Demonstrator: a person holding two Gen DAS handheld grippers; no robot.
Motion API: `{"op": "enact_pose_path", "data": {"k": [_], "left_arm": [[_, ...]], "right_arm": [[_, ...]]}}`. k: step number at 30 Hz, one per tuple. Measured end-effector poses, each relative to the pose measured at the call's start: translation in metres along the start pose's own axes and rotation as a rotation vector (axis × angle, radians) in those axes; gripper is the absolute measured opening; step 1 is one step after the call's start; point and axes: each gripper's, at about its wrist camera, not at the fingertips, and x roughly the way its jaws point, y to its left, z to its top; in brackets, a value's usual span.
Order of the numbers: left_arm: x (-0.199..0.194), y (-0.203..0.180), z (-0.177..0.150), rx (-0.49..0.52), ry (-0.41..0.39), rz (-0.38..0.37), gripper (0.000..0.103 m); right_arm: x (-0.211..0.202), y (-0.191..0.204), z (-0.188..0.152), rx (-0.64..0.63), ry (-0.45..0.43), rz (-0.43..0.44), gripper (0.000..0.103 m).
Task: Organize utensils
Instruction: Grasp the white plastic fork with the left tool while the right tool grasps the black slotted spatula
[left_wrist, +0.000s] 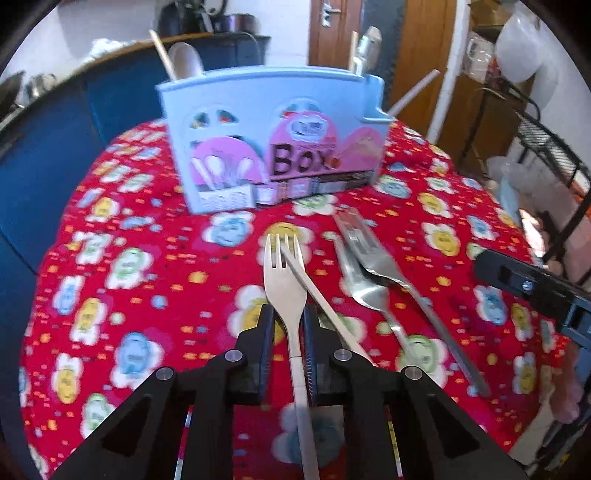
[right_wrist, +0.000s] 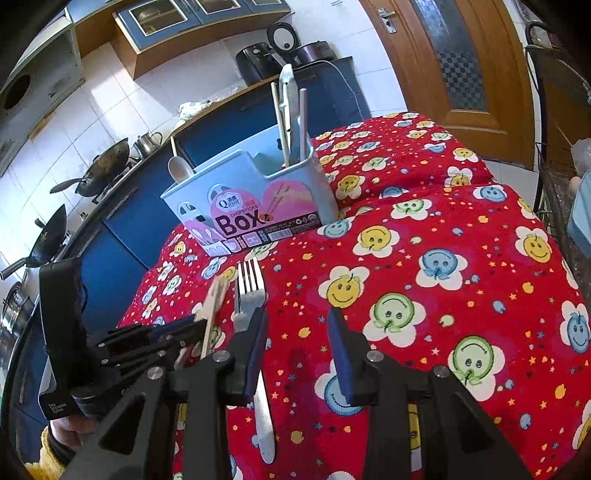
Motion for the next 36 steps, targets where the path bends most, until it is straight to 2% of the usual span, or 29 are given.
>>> {"op": "enact_pose_path", "data": {"k": [4, 12, 22, 31, 33, 36], "left_arm": [[-0.004, 0.013, -0.002, -0.002, -0.040, 0.089, 0.015], [-0.015, 0.043, -0.003, -0.063, -0.117, 0.159, 0.015], [-0.026, 0.065, -0.005, -0.166, -0.188, 0.059, 0.014], [-0.043, 0.068, -0.009, -0.193, -0.268, -0.014, 0.014], [-0.047, 0.068, -0.009, -0.193, -0.286, -0.025, 0.014], [-0.054, 0.067, -0.009, -0.191, -0.308, -0.048, 0.014]], "right_arm": [[0.004, 0.006, 0.000, -0.022, 0.016, -0.005, 0.036], [0.022, 0.023, -0.001, -0.088, 0.075, -0.019, 0.036], [0.046, 0.049, 0.001, -0.230, 0.166, -0.075, 0.036], [0.061, 0.059, 0.004, -0.308, 0.207, -0.141, 0.018], [0.062, 0.059, 0.006, -0.310, 0.211, -0.132, 0.008], [0.061, 0.055, 0.007, -0.273, 0.197, -0.089, 0.008]]}}
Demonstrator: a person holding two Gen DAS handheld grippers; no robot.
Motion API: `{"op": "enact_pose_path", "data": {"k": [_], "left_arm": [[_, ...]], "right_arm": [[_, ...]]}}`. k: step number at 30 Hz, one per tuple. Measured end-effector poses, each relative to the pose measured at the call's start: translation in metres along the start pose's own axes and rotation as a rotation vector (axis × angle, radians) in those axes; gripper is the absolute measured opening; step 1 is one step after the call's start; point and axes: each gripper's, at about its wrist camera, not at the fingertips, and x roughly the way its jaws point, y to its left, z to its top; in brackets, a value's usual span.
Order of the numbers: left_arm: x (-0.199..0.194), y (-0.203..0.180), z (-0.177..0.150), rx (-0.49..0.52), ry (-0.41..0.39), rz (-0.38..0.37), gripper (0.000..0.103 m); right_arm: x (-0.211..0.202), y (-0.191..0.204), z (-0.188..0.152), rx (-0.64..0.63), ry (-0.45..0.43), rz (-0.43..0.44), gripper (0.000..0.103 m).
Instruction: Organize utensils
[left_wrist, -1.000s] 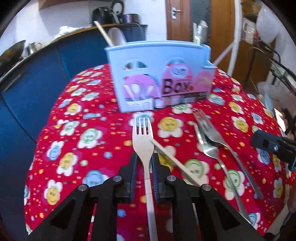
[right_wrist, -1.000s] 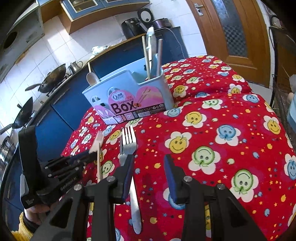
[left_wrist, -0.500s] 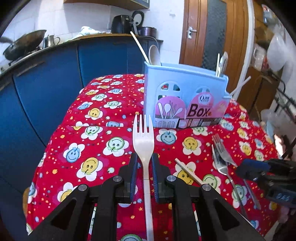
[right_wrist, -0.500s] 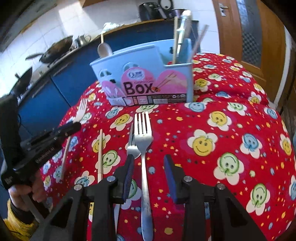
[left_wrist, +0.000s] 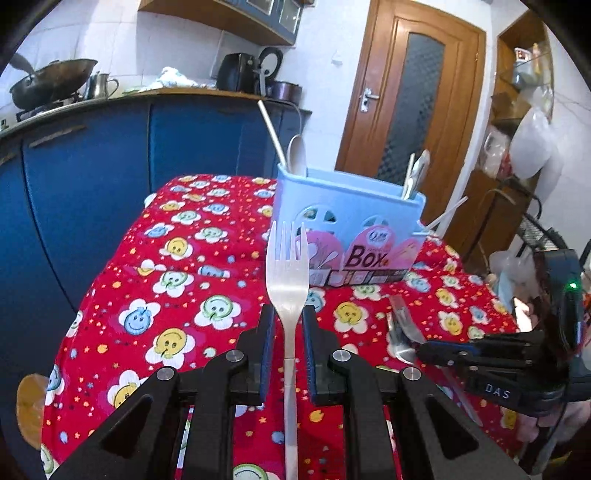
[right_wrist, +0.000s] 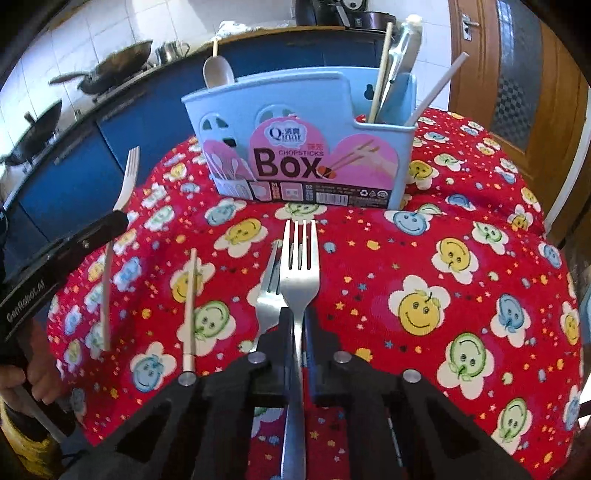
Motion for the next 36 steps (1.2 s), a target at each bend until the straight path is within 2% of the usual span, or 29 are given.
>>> {"op": "enact_pose_path", "data": {"k": [3, 7, 11, 18, 19, 25, 31, 36], "left_arm": [[-0.007, -0.001, 0.002, -0.007, -0.016, -0.031, 0.014], [-0.016, 0.000, 0.006, -0.025, -0.051, -0.061, 0.014], [-0.025, -0.001, 0.010, -0.039, -0.094, -0.078, 0.014], [-0.030, -0.006, 0.026, -0.044, -0.152, -0.091, 0.012], [-0.030, -0.006, 0.028, -0.043, -0.156, -0.091, 0.000], [-0.030, -0.010, 0.045, -0.031, -0.185, -0.093, 0.000], [-0.025, -0.009, 0.051, -0.019, -0.162, -0.075, 0.000], [-0.011, 0.009, 0.051, -0.066, -0.083, -0.051, 0.002]], "right_arm": [[-0.007, -0.003, -0.002, 0.029, -0.044, 0.065, 0.008], [-0.026, 0.001, -0.003, 0.026, -0.147, 0.094, 0.008], [-0.050, 0.009, -0.004, 0.009, -0.261, 0.089, 0.007], [-0.072, 0.012, 0.002, 0.010, -0.405, 0.074, 0.007], [-0.074, 0.012, 0.003, 0.012, -0.419, 0.071, 0.007], [-0.089, 0.010, 0.014, 0.012, -0.506, 0.051, 0.007], [-0.099, 0.010, 0.023, 0.003, -0.541, 0.042, 0.007], [-0.103, 0.005, 0.031, 0.009, -0.556, 0.028, 0.007]]}}
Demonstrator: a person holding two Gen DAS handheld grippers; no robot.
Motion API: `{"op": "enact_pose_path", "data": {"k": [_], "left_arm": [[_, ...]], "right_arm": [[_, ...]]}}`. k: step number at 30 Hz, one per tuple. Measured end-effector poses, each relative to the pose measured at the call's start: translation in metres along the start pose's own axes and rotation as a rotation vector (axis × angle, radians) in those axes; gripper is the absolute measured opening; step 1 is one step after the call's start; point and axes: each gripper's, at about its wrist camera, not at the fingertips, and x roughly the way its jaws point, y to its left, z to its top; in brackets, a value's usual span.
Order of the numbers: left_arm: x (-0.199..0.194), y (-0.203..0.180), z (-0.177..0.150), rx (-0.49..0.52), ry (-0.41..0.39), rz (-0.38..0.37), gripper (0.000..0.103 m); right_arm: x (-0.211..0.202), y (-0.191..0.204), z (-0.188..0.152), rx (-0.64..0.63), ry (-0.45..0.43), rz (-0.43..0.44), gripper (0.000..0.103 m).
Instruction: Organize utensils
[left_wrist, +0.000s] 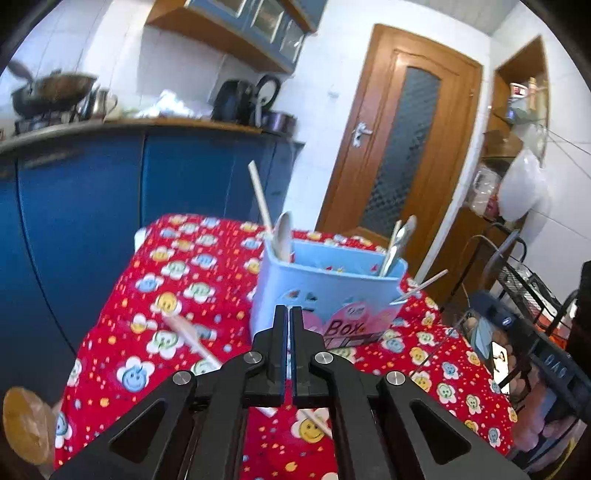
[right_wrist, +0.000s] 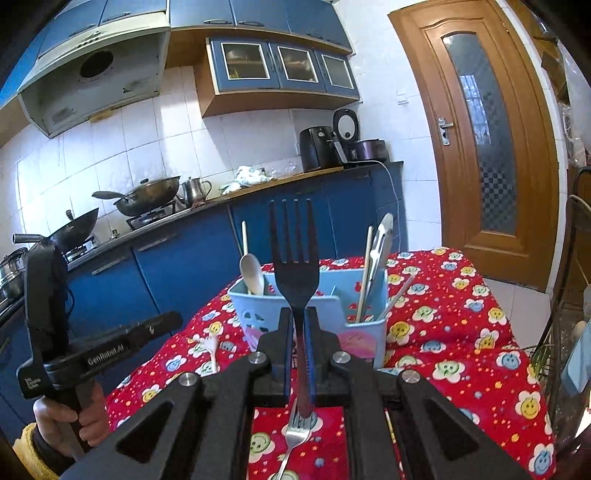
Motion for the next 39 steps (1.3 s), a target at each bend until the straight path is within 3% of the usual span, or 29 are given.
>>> {"op": "enact_pose_path", "data": {"k": [7, 17, 26, 35, 36, 37, 39], "left_arm": [[0.026, 0.037, 0.008, -0.037, 0.110, 0.079, 0.026], [0.080, 0.086, 0.013, -0.097, 0.255, 0.144, 0.034], [0.112, 0.107, 0.009, -0.168, 0.331, 0.156, 0.035], [0.127, 0.112, 0.006, -0.237, 0.344, 0.094, 0.034], [0.128, 0.113, 0.005, -0.241, 0.342, 0.091, 0.032], [0.130, 0.113, 0.005, -0.245, 0.342, 0.088, 0.018], [0.132, 0.115, 0.004, -0.268, 0.338, 0.065, 0.012]], "right_arm": [[0.000, -0.003, 0.008, -0.006, -0.019, -0.015, 0.007], [0.006, -0.004, 0.016, -0.014, -0.026, -0.016, 0.007], [0.010, -0.006, 0.019, -0.015, -0.029, -0.024, 0.007], [0.015, -0.009, 0.020, -0.014, -0.022, -0.026, 0.007], [0.015, -0.009, 0.020, -0.015, -0.022, -0.028, 0.007], [0.015, -0.009, 0.020, -0.015, -0.023, -0.027, 0.007], [0.015, -0.010, 0.020, -0.015, -0.025, -0.028, 0.007]]}}
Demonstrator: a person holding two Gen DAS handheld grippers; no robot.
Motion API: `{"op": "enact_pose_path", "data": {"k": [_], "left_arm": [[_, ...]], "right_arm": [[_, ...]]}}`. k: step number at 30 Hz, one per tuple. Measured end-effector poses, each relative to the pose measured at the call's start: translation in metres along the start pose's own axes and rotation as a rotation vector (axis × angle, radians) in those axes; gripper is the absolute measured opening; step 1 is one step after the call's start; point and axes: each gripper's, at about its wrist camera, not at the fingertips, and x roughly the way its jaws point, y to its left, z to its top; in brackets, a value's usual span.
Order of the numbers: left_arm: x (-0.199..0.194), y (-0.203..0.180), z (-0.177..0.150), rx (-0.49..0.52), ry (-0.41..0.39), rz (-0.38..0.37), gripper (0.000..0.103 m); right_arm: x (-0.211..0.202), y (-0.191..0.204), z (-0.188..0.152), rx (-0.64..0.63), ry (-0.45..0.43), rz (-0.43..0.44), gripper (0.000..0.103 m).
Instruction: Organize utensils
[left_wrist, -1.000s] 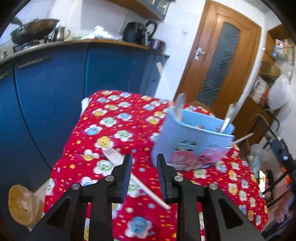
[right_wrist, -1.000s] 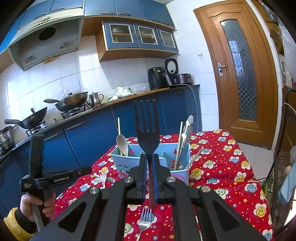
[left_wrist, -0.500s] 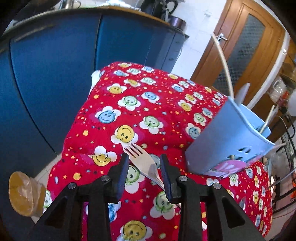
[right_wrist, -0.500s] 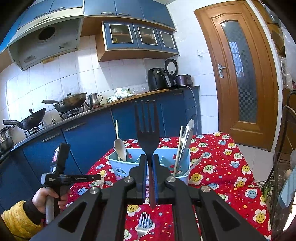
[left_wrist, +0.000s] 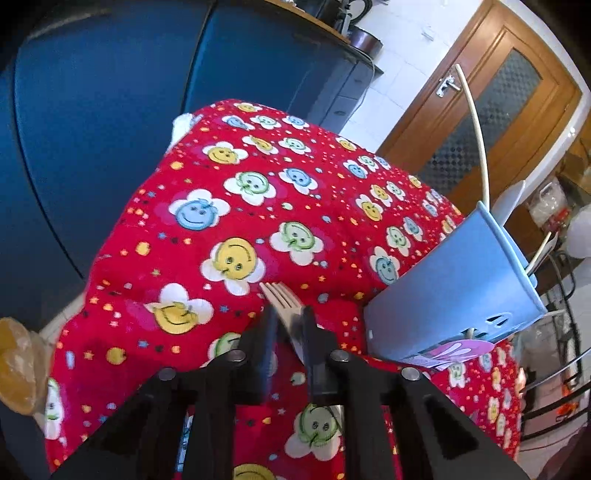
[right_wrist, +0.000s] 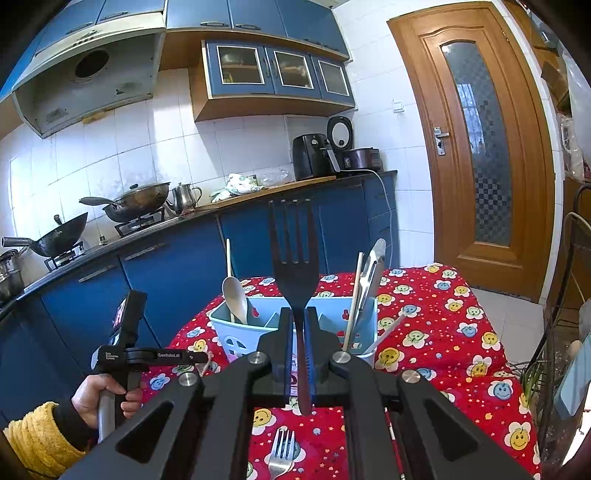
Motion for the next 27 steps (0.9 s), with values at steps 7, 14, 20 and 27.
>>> {"op": "enact_pose_path", "data": {"k": [7, 14, 20, 27], "left_arm": [[-0.012, -0.003, -0.001, -0.017, -0.048, -0.048, 0.002], [-0.052, -0.018, -0.006, -0.014, -0.162, -0.102, 0.002], [-0.096, -0.047, -0.004, 0.037, -0.306, -0.148, 0.002], [-0.140, -0.091, 0.006, 0.136, -0.492, -0.166, 0.002]], "right_arm": [[0.001, -0.003, 0.001, 0.000, -0.004, -0.006, 0.007], [-0.002, -0.005, 0.004, 0.002, -0.015, -0.006, 0.007], [-0.003, -0.005, 0.006, 0.004, -0.022, -0.005, 0.007], [-0.002, -0.005, 0.015, 0.001, -0.038, -0.002, 0.007]]}}
